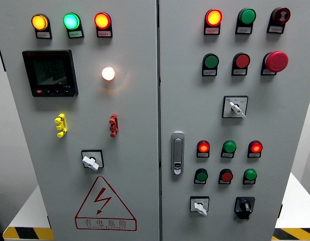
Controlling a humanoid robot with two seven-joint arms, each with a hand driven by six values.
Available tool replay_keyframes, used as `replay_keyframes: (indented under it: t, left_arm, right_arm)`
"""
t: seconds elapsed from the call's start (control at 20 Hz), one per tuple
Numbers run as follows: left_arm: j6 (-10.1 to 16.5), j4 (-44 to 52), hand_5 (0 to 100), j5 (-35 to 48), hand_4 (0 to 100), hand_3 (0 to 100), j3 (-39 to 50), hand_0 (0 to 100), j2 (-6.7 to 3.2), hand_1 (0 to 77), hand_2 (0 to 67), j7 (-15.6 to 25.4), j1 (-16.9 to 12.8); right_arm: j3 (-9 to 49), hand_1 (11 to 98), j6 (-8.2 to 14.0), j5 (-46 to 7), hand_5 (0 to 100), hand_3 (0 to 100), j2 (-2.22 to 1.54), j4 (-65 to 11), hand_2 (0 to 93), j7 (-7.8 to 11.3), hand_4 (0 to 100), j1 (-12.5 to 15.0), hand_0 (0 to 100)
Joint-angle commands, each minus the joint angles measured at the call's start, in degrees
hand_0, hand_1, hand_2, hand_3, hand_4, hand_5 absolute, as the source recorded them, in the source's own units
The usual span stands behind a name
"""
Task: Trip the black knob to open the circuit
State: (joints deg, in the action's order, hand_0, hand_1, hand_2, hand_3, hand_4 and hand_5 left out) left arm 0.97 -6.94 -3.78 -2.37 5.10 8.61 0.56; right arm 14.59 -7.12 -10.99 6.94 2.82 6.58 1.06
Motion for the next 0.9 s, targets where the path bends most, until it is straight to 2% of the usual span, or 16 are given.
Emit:
replay_keyframes:
  t: [0.0,0.4,0.5,0.55,0.65,0.75,0.85]
  left_arm:
    - [0.00,0.00,2,0.00,7,21,0.00,0,-0.01,3.0,12.9,0.00,-0.04]
    - [0.00,0.00,2,0.00,7,21,0.00,0,-0.01,3.0,12.9,0.00,-0.04]
    - [0.00,0.00,2,0.00,7,21,0.00,0,-0.01,3.0,12.9,0.00,-0.04]
    - [0.00,0.00,2,0.00,7,21,0.00,0,-0.01,3.0,12.9,0.00,-0.04]
    - [0.00,0.00,2,0.00,7,21,0.00,0,-0.01,3.0,12.9,0.00,-0.04]
    - [0.00,0.00,2,0.00,7,21,0.00,0,-0.01,3.0,12.9,0.00,-0.04]
    - [0.00,0.00,2,0.00,7,21,0.00,0,-0.01,3.0,12.9,0.00,-0.04]
  right_arm:
    - [0.00,43.4,0.00,0.00,25,15,0.00,0.00,1.4,0.01,11,0.00,17]
    - [-0.26,43.4,0.00,0.17,24,15,-0.09,0.00,1.4,-0.16,11,0.00,17]
    - [1.57,43.5,0.00,-0.78,24,15,-0.09,-0.44,1.3,-0.42,11,0.00,17]
    - [4.71,43.5,0.00,-2.53,24,15,-0.09,-0.62,1.3,-0.60,11,0.00,17]
    - [13.05,43.7,-0.26,-11.46,24,15,-0.09,-0.53,1.3,-0.95,11,0.26,16]
    - [22.90,43.8,-1.75,-23.85,24,15,0.00,-0.88,1.3,-2.00,11,1.48,16]
    - [33.00,44.2,-4.20,-34.76,24,15,-0.09,-1.06,1.3,-3.93,11,2.37,15]
